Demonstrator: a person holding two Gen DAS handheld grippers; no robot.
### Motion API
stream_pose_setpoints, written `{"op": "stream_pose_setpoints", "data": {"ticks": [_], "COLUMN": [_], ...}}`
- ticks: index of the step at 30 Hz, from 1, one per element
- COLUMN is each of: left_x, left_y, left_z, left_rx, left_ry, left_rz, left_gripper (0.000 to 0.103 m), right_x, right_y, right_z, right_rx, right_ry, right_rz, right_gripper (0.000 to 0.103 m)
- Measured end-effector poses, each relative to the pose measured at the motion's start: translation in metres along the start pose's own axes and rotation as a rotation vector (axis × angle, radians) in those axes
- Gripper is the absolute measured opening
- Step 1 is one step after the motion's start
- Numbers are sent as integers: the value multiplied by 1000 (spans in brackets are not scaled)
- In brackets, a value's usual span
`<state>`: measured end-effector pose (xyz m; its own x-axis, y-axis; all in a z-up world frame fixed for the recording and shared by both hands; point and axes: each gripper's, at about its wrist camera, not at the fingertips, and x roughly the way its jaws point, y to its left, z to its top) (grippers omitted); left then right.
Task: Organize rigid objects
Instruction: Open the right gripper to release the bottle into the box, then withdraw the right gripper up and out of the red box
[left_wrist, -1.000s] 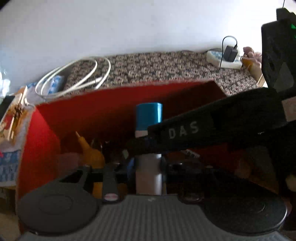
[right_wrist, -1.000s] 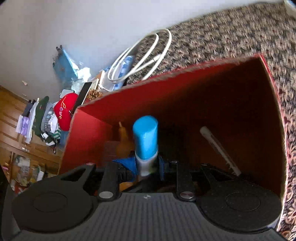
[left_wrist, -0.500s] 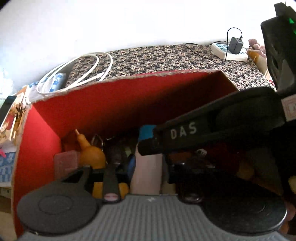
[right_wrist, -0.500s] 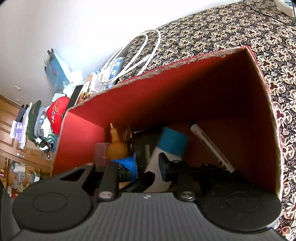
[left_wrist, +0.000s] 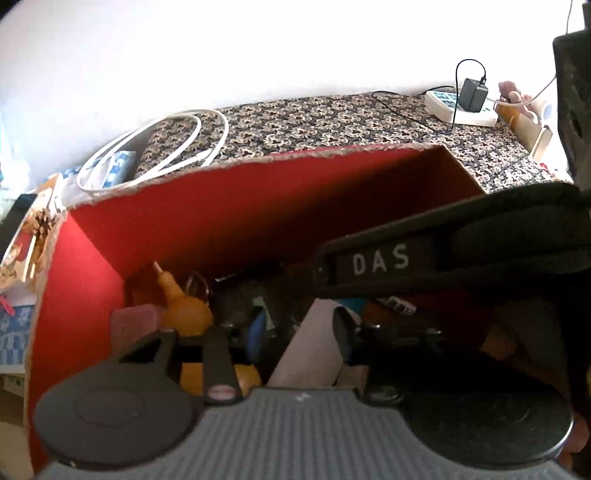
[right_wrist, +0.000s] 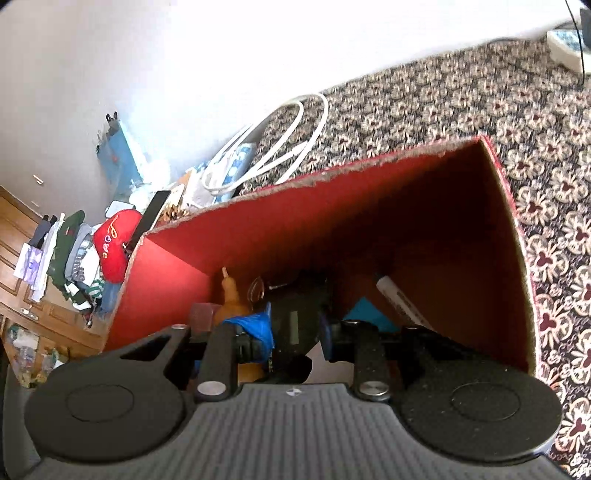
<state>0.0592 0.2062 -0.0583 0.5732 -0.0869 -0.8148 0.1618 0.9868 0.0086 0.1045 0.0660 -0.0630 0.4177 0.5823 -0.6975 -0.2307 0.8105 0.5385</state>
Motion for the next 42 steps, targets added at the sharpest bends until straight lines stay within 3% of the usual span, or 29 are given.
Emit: {"op": "stream_pose_setpoints", "data": {"ticks": [29, 37, 42], "left_x": [2, 2, -8], "left_y": [-5, -7, -7], "left_z": [0, 0, 0], "left_rx": [1, -1, -36], "left_ry": [20, 16, -2], "left_rz": [64, 113, 154], "left_gripper": [43, 45, 48], "right_x": [-3, -20, -52], "right_y": [3, 3, 1], "right_z": [-3, -6, -9], "right_rx": [-8, 0, -4], "right_ry": [-46, -138, -207], "right_rz": [-28, -36, -52], "right_gripper": [11, 11, 11]}}
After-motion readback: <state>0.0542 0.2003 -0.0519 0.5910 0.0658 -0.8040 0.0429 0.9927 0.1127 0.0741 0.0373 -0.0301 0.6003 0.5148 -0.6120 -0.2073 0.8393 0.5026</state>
